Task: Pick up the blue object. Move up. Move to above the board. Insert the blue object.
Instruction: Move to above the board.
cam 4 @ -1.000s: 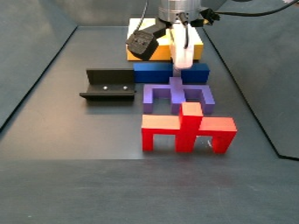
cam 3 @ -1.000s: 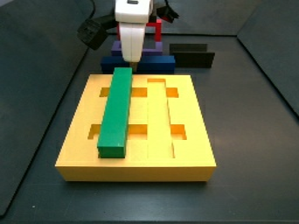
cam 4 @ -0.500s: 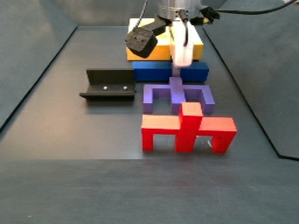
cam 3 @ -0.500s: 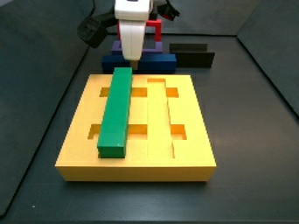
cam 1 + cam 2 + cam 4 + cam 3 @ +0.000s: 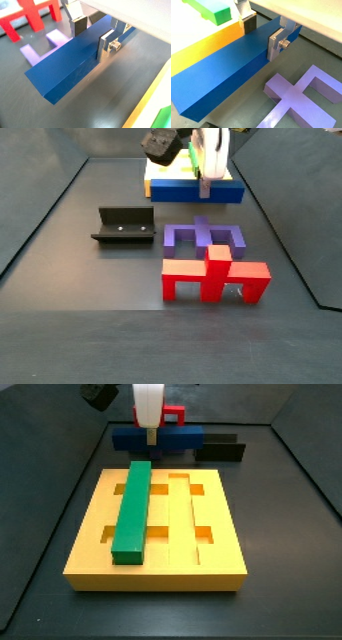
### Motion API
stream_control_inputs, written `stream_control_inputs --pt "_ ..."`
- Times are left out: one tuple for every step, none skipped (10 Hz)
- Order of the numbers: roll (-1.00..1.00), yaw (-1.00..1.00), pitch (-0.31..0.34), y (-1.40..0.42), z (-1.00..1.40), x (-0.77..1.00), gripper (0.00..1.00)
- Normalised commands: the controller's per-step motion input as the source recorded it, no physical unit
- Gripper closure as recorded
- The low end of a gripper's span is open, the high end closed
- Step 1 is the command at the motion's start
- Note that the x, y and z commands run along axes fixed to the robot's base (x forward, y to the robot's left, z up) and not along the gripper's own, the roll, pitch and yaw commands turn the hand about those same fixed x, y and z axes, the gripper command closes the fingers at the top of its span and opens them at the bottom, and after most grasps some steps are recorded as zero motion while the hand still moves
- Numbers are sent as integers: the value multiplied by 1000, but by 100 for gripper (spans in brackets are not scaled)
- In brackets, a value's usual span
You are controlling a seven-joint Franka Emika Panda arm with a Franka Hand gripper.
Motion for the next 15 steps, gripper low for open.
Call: stream_control_inputs --pt "1 -5 11 4 1400 -5 100" --pt "3 -6 36 5 1400 -38 100" --pt "6 -5 24 7 1400 -24 100" --pt "8 -3 48 8 1400 15 100" --pt "6 -1 77 8 1400 14 100" --pt "7 -3 71 9 1400 -2 100" --pt "5 -3 63 2 462 16 100" --pt "11 1000 21 -1400 292 272 100" --pt "17 1000 21 -1400 267 277 100" --pt "21 1000 30 -1400 264 289 100" --pt "13 1000 43 -1400 273 341 100" --pt "20 1000 51 -1400 277 350 100" --pt "29 1000 64 -957 201 269 100" --pt "28 1000 68 -680 151 228 100" --pt "30 1000 73 -343 84 135 100"
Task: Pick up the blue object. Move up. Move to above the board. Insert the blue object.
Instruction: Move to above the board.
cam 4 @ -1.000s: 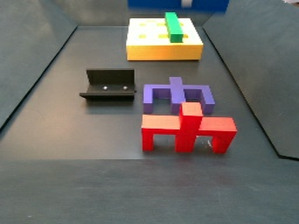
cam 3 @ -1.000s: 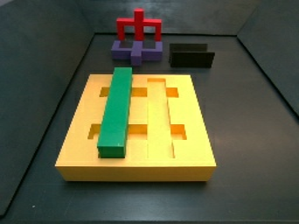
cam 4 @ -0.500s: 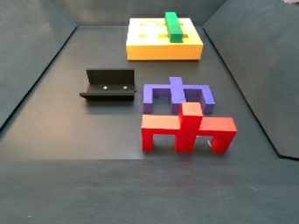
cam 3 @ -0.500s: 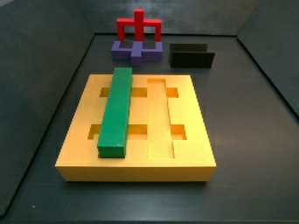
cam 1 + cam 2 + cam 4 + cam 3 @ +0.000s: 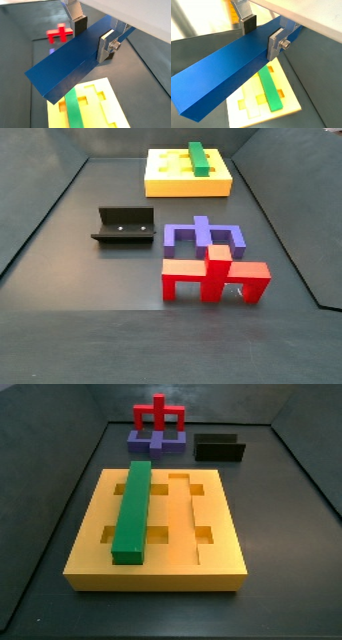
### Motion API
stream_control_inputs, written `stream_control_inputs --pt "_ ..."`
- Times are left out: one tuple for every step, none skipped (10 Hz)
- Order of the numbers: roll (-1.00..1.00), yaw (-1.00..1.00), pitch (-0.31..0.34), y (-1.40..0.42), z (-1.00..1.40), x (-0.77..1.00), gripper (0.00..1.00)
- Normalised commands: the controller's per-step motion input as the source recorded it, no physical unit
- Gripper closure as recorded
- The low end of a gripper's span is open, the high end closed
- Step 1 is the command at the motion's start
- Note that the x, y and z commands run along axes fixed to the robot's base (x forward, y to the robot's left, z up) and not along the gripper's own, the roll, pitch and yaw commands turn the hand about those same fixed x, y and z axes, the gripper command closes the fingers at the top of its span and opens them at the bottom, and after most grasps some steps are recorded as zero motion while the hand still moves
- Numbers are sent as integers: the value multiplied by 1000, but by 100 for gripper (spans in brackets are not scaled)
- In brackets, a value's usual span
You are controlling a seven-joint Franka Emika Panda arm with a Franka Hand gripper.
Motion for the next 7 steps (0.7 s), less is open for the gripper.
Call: stream_control_inputs --pt "32 1000 74 -252 66 99 100" --pt "38 1000 81 -147 50 64 100" --pt "41 1000 89 -95 35 68 100" --pt "47 1000 101 -63 23 70 100" --pt "53 1000 114 -47 20 71 100" --pt "59 1000 127 -43 20 70 100" --pt "63 1000 137 -39 20 69 100"
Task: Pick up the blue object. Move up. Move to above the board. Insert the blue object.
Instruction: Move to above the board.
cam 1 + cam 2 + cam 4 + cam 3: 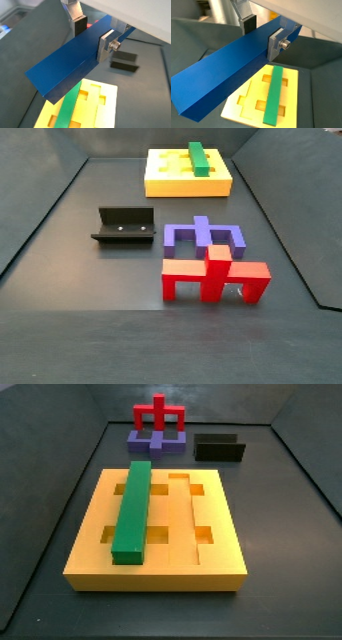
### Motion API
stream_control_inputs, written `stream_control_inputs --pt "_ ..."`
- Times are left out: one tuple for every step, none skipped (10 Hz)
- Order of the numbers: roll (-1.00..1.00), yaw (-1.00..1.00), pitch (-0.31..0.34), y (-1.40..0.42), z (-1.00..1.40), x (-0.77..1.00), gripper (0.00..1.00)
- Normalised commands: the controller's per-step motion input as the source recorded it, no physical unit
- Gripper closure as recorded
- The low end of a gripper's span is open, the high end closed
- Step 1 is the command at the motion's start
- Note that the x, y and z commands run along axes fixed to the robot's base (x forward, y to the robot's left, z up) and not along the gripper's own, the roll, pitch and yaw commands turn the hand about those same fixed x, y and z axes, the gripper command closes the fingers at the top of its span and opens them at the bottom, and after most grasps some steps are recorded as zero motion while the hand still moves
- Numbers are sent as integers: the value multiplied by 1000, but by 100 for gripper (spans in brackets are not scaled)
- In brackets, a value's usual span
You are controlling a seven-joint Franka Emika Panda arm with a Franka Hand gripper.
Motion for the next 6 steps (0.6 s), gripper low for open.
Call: stream_control_inputs --pt "79 1000 170 -36 26 68 100" --pt "88 1000 188 -35 28 68 100" --pt "111 1000 233 -36 30 73 100" --pt "136 947 275 -38 27 83 100" --pt "130 686 243 -38 20 87 100" --pt "126 517 214 -35 23 86 100"
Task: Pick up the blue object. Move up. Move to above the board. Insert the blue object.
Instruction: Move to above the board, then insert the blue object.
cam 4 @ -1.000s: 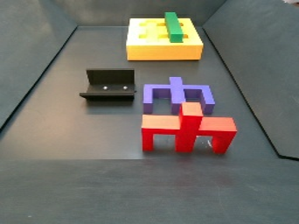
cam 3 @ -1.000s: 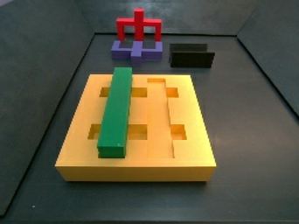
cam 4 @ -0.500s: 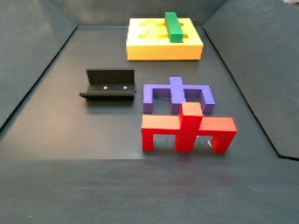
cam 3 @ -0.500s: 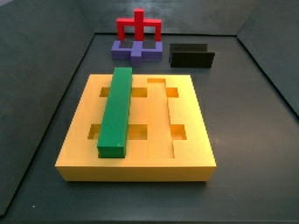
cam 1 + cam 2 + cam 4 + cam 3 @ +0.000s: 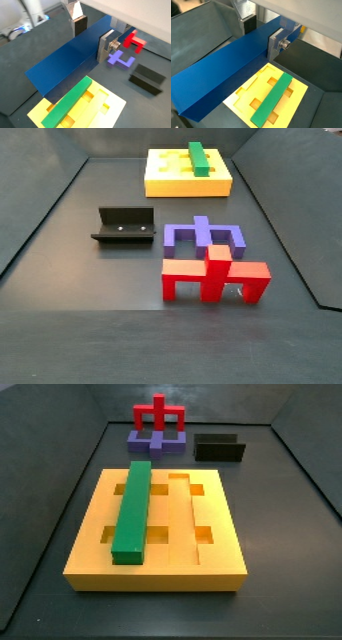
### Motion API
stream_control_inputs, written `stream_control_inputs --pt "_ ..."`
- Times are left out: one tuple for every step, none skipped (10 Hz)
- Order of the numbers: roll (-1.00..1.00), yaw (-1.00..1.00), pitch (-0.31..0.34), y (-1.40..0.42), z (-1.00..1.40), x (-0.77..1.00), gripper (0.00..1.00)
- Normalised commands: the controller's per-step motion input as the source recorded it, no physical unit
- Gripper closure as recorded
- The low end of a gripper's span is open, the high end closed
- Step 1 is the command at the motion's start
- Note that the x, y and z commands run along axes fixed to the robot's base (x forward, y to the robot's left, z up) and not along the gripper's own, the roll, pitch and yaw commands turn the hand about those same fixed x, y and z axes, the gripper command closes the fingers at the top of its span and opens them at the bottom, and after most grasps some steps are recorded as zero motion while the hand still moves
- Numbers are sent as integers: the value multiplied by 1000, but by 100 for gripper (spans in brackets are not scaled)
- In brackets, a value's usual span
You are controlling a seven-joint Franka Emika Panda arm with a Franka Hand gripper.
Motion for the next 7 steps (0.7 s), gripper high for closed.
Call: stream_control_inputs --pt "119 266 158 -29 28 74 100" --pt "-239 -126 -67 -49 -531 174 100" --pt "-277 -160 -163 -120 -520 300 100" --pt "-284 -180 -187 -140 -506 320 100" --pt "-254 -106 -149 -91 -569 320 100" --pt "-157 0 -67 -169 -766 183 100" --pt "-111 0 -11 -160 -874 151 100"
